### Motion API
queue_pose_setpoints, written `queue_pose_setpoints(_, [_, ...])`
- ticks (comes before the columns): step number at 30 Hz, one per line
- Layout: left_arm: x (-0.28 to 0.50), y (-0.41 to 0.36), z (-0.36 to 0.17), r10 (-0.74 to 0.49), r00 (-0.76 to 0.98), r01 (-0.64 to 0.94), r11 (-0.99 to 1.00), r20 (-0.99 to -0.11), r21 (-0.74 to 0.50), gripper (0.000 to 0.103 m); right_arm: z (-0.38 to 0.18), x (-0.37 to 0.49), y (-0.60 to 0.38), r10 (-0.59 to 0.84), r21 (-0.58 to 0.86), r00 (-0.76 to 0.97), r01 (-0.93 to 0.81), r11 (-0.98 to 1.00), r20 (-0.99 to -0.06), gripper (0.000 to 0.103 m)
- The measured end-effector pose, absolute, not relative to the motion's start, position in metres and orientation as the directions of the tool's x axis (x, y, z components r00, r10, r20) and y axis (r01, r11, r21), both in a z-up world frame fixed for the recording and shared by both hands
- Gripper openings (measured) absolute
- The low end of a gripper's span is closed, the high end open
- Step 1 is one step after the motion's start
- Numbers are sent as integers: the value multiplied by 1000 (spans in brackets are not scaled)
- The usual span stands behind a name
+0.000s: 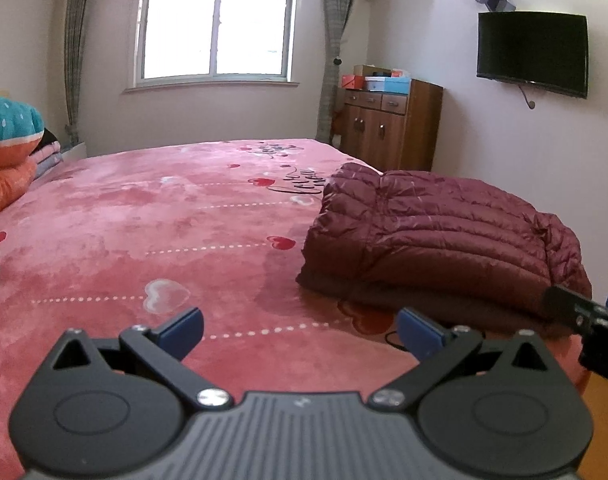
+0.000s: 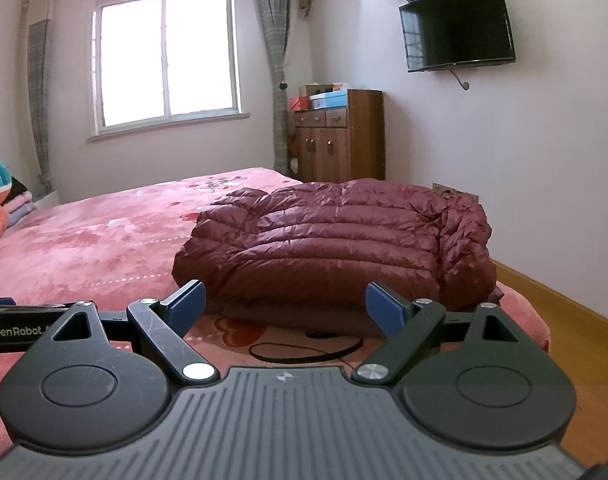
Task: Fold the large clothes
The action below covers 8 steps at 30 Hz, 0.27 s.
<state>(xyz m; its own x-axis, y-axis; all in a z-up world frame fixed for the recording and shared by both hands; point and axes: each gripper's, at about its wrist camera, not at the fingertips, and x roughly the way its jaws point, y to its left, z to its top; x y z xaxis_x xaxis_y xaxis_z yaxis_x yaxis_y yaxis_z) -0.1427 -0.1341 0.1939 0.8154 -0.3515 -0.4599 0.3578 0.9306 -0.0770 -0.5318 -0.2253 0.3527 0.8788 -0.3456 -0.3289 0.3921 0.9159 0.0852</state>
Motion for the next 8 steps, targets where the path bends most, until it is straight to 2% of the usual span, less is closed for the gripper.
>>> queue_pose_setpoints(8, [-132, -128, 183, -317, 818, 332, 942, -481, -57, 102, 344, -521, -227, -315, 82, 880, 365, 927, -356, 103])
